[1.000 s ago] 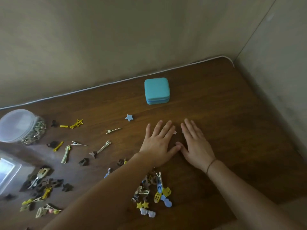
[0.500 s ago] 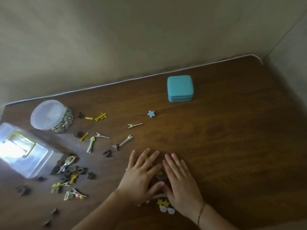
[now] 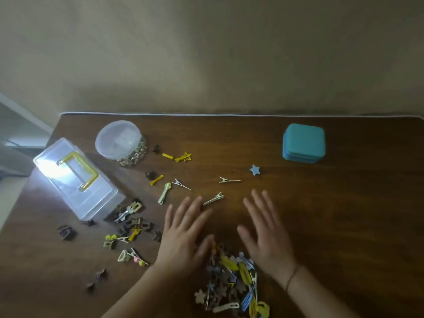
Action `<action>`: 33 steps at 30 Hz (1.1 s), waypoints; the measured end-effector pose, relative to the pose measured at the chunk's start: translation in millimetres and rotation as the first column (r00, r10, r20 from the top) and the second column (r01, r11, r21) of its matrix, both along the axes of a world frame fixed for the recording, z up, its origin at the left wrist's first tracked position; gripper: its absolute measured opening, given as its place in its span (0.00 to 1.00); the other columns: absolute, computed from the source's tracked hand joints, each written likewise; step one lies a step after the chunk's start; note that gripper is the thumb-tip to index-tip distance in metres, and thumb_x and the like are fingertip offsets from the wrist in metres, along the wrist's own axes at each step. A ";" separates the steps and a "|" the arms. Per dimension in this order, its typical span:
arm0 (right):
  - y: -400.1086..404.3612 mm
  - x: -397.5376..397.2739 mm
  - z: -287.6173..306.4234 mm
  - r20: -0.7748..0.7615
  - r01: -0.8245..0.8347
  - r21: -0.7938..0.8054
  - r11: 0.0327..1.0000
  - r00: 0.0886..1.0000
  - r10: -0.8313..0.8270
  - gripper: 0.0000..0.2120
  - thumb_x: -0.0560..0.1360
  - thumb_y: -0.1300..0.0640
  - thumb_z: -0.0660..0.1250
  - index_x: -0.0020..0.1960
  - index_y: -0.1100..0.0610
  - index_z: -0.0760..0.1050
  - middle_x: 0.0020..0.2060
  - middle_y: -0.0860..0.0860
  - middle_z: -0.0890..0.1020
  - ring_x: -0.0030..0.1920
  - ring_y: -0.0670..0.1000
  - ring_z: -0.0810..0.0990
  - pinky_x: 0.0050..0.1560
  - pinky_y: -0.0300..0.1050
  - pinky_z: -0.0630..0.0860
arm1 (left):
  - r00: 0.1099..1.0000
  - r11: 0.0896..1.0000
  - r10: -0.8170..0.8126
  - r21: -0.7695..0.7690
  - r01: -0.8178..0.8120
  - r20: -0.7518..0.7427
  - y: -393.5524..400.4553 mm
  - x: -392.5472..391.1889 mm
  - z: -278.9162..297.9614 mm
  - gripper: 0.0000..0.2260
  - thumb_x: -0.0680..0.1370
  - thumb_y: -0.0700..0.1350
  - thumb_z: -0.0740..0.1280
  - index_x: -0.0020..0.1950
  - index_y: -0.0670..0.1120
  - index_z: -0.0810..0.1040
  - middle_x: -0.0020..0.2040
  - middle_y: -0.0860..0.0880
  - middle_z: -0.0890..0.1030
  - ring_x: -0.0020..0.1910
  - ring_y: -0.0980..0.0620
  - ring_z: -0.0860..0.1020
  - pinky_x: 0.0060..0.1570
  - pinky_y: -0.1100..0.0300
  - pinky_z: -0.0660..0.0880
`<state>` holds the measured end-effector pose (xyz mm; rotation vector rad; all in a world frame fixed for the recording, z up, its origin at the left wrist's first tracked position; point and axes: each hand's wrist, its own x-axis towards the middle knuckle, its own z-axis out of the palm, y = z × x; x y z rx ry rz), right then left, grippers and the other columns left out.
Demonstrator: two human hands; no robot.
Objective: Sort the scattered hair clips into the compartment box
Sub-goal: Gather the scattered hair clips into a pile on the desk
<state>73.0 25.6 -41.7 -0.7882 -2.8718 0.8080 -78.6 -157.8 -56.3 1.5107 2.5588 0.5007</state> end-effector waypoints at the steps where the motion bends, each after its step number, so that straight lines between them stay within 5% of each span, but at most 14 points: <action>1: 20.5 -18.0 4.1 0.006 0.004 0.025 1.000 1.000 -0.005 0.30 0.79 0.36 0.46 0.77 0.47 0.54 0.79 0.46 0.49 0.78 0.48 0.40 0.76 0.54 0.49 | 0.995 0.995 0.095 -0.038 -0.095 -0.018 7.4 -10.3 0.8 0.26 0.81 0.63 0.55 0.77 0.55 0.66 0.82 0.51 0.57 0.81 0.46 0.51 0.76 0.36 0.50; 5: 76.5 -80.2 6.9 0.141 -0.068 0.084 0.994 0.988 0.055 0.32 0.78 0.36 0.48 0.78 0.47 0.51 0.79 0.46 0.45 0.77 0.48 0.38 0.77 0.54 0.47 | 0.932 0.922 0.360 -0.132 -0.363 -0.052 32.3 -47.1 0.9 0.32 0.78 0.69 0.52 0.80 0.58 0.58 0.83 0.51 0.48 0.82 0.44 0.42 0.75 0.38 0.38; 8: 81.8 -105.5 -0.4 0.226 -0.200 0.035 0.979 0.956 0.187 0.33 0.78 0.35 0.50 0.79 0.45 0.48 0.79 0.44 0.43 0.77 0.47 0.37 0.76 0.52 0.45 | 0.902 0.885 0.433 -0.193 -0.423 0.008 41.1 -68.7 -2.0 0.35 0.76 0.71 0.48 0.81 0.59 0.53 0.83 0.51 0.44 0.81 0.44 0.41 0.76 0.36 0.40; 15: 47.8 -105.2 -10.5 0.180 -0.602 0.096 0.793 0.794 0.581 0.33 0.77 0.34 0.47 0.78 0.48 0.55 0.78 0.46 0.50 0.78 0.47 0.41 0.77 0.48 0.43 | 0.962 0.968 0.226 -0.143 -0.205 0.153 31.9 -65.3 -5.2 0.37 0.76 0.70 0.46 0.80 0.52 0.61 0.82 0.52 0.55 0.82 0.52 0.46 0.79 0.46 0.43; 20: 32.1 -69.7 -9.3 0.140 -0.713 0.006 0.701 0.695 0.706 0.32 0.79 0.36 0.50 0.78 0.51 0.56 0.78 0.46 0.55 0.77 0.43 0.44 0.76 0.43 0.42 | 0.925 0.998 0.057 0.003 -0.062 0.375 18.4 -30.3 1.9 0.36 0.79 0.65 0.55 0.81 0.46 0.56 0.80 0.48 0.62 0.80 0.57 0.54 0.79 0.55 0.47; 23: 23.9 -42.9 -9.6 0.096 -0.721 -0.065 0.690 0.684 0.723 0.30 0.80 0.37 0.52 0.77 0.50 0.56 0.77 0.45 0.57 0.77 0.41 0.45 0.77 0.49 0.47 | 0.897 1.000 0.000 0.024 -0.012 0.443 3.1 -9.0 6.8 0.36 0.80 0.65 0.55 0.82 0.47 0.54 0.81 0.51 0.60 0.80 0.59 0.53 0.79 0.57 0.48; 30: 18.2 -27.7 -9.7 -0.090 -0.765 -0.126 0.631 0.642 0.761 0.26 0.79 0.43 0.62 0.74 0.51 0.66 0.76 0.46 0.63 0.76 0.47 0.58 0.71 0.50 0.62 | 0.887 0.982 -0.191 0.089 0.169 0.419 -29.1 6.4 3.4 0.29 0.82 0.62 0.59 0.80 0.51 0.61 0.81 0.54 0.60 0.80 0.58 0.56 0.78 0.55 0.55; 33: 26.1 -63.6 -2.9 -0.183 -0.766 -0.042 0.642 0.637 0.749 0.22 0.78 0.46 0.65 0.69 0.52 0.72 0.73 0.48 0.68 0.75 0.51 0.63 0.69 0.55 0.66 | 0.940 0.983 -0.138 0.155 0.093 0.311 -31.1 -9.5 5.2 0.26 0.82 0.62 0.59 0.77 0.51 0.67 0.80 0.53 0.63 0.77 0.54 0.63 0.74 0.53 0.62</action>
